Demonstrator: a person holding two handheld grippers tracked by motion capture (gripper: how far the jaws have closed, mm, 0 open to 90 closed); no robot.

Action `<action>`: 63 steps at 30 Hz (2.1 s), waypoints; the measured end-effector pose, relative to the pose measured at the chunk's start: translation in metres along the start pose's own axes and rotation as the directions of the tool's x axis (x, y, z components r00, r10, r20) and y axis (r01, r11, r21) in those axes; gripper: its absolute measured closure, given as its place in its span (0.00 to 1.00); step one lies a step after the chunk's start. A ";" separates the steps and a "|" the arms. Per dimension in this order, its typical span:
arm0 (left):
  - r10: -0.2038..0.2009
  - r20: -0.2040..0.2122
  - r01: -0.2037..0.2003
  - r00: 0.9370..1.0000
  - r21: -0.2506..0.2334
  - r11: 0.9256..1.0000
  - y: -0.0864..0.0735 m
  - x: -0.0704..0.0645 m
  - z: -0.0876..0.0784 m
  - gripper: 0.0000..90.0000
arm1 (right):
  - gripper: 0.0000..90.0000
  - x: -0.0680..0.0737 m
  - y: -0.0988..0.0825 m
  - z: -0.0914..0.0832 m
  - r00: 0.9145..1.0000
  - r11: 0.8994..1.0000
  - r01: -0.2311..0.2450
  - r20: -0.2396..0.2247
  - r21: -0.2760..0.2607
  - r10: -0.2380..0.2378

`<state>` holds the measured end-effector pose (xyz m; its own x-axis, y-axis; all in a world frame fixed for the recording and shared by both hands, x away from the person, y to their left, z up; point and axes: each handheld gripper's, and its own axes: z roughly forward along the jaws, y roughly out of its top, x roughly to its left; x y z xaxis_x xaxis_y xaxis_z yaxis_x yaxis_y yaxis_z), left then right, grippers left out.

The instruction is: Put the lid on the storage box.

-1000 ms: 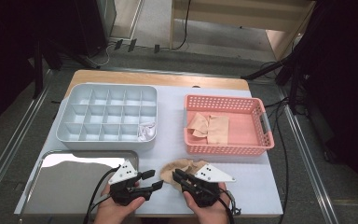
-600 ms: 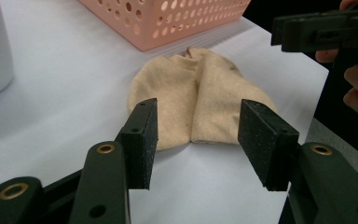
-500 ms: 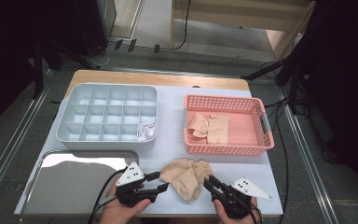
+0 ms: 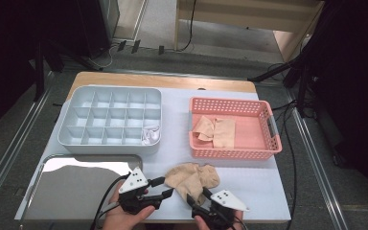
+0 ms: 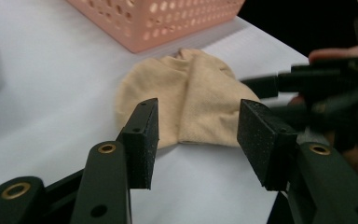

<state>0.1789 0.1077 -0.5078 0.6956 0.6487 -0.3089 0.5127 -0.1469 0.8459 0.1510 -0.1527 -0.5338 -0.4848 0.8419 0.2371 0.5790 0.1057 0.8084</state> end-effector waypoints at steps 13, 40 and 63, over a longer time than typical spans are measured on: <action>-0.028 -0.028 0.028 0.999 -0.011 1.000 -0.001 0.013 -0.009 0.56 | 0.86 -0.013 0.008 -0.020 0.979 0.978 0.203 -0.001 -0.040 -0.203; -0.018 -0.001 0.018 1.000 0.002 1.000 -0.004 0.008 -0.004 0.55 | 0.93 -0.034 0.027 -0.038 0.983 0.995 0.090 -0.156 -0.034 -0.094; -0.010 0.060 0.008 0.998 0.027 1.000 -0.005 0.010 0.000 0.52 | 0.70 -0.026 0.044 -0.025 0.985 0.994 0.096 -0.139 -0.057 -0.104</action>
<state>0.1832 0.1143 -0.5152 0.7194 0.6041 -0.3429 0.5317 -0.1612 0.8314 0.1722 -0.1834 -0.4909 -0.6288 0.7444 0.2248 0.4910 0.1559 0.8571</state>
